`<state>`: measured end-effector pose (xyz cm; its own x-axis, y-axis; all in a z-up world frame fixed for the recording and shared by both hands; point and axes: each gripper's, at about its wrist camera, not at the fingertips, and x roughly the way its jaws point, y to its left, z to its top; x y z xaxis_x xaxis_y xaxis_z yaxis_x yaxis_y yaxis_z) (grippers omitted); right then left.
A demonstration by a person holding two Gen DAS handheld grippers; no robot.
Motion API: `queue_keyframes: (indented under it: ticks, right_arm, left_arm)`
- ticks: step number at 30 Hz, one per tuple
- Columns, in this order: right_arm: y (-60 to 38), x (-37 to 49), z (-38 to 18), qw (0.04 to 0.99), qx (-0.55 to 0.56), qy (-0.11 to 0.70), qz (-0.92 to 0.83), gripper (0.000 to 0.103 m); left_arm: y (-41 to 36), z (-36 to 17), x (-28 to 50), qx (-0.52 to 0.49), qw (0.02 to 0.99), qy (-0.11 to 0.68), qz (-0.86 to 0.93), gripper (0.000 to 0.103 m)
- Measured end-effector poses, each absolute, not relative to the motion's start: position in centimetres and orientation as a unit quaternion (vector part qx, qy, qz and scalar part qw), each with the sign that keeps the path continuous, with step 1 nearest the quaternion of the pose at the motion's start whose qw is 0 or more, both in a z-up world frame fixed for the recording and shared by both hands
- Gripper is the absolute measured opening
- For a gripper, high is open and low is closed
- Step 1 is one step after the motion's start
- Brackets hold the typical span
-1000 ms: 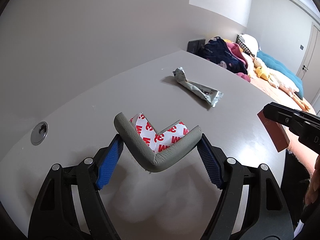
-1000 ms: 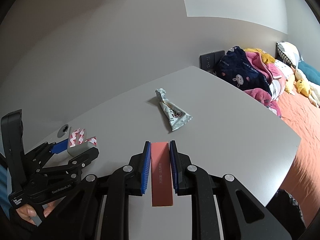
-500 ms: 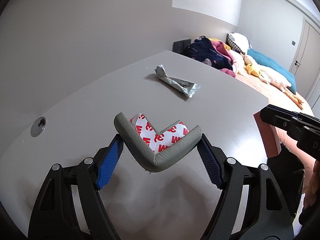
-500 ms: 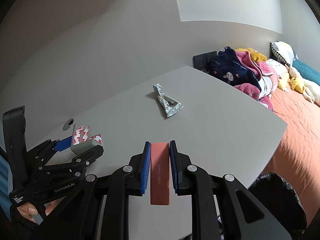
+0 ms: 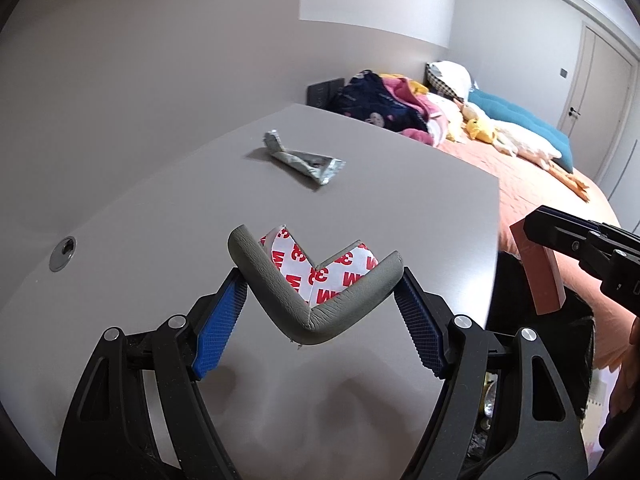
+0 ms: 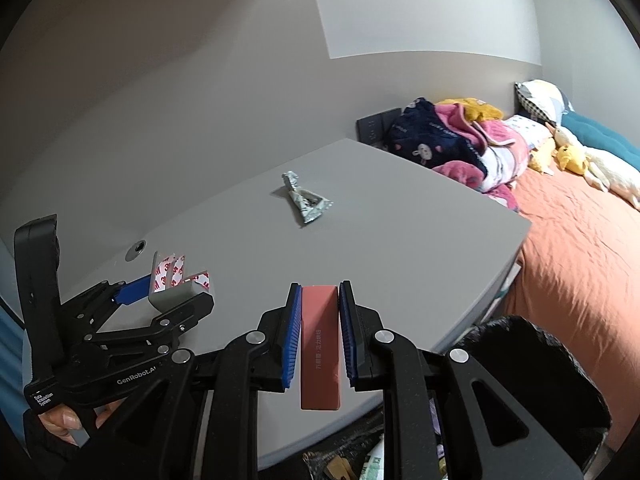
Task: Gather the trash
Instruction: 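Carry the corner guard and pink eraser over the black bin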
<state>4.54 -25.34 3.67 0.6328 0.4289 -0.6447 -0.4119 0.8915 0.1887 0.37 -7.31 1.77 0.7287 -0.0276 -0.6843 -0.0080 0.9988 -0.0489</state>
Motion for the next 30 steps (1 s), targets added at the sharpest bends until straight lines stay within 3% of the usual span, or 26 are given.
queue_keyframes:
  ticks: [30]
  right_arm:
    - [-38.0,-1.8,3.3,0.927,0.060,0.345,0.131,0.020]
  left_arm:
    - [-20.3,1.2,-1.4,0.035,0.921,0.367,-0.127,0.074]
